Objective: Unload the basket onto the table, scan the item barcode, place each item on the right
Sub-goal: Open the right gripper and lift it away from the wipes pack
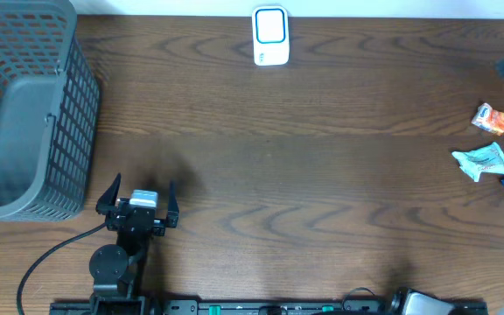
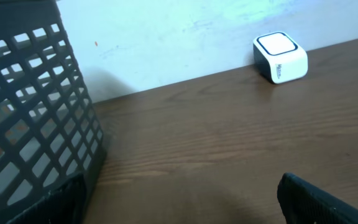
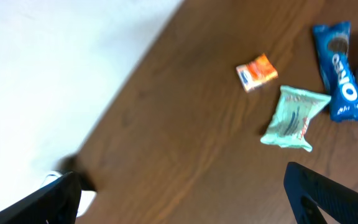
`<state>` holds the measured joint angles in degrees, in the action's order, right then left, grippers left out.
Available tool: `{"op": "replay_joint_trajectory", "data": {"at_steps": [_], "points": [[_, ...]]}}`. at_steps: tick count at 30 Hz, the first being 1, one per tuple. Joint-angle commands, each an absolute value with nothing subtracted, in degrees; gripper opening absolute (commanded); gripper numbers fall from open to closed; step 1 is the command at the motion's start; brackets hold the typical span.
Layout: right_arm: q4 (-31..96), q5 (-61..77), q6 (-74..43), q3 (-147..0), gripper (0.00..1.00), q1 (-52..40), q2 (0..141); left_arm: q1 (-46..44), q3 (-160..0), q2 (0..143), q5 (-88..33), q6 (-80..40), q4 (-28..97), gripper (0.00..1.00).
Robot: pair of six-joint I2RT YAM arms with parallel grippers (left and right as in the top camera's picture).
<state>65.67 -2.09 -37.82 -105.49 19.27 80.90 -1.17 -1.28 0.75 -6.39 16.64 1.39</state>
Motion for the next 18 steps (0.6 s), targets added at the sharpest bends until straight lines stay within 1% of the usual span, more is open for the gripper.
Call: {"op": "replay_joint_trajectory", "data": {"at_steps": [1, 5, 7, 9, 11, 14, 18], "points": [[65.98, -2.24, -36.6, -105.78, 0.99, 19.18, 73.52, -1.04, -0.23, 0.71, -8.12, 19.44, 3.25, 0.98], [69.71, -3.51, -35.27, -105.75, 0.99, 19.18, 69.54, -1.04, -0.23, 0.71, -8.12, 19.46, 3.27, 0.98], [76.86, -3.42, -34.74, -105.73, 0.99, 19.18, 68.51, -1.04, -0.23, 0.71, -8.12, 19.44, 3.27, 0.98], [79.24, -2.37, -33.47, -105.67, 0.99, 19.16, 68.51, -1.1, -0.23, 0.67, -8.1, 19.44, 3.36, 0.98], [79.61, 1.37, -28.95, -104.53, 0.99, 19.07, 68.51, -1.43, -0.23, 0.1, -8.12, 19.46, 3.31, 0.98], [79.7, 6.24, -27.05, -102.5, 0.99, 19.07, 68.51, -1.45, -0.23, 0.1, -8.14, 19.44, 3.2, 0.98], [78.61, 8.49, -24.58, -96.75, 0.99, 19.07, 68.47, -1.45, -0.23, 0.1, -8.12, 19.46, 3.2, 0.98]]}}
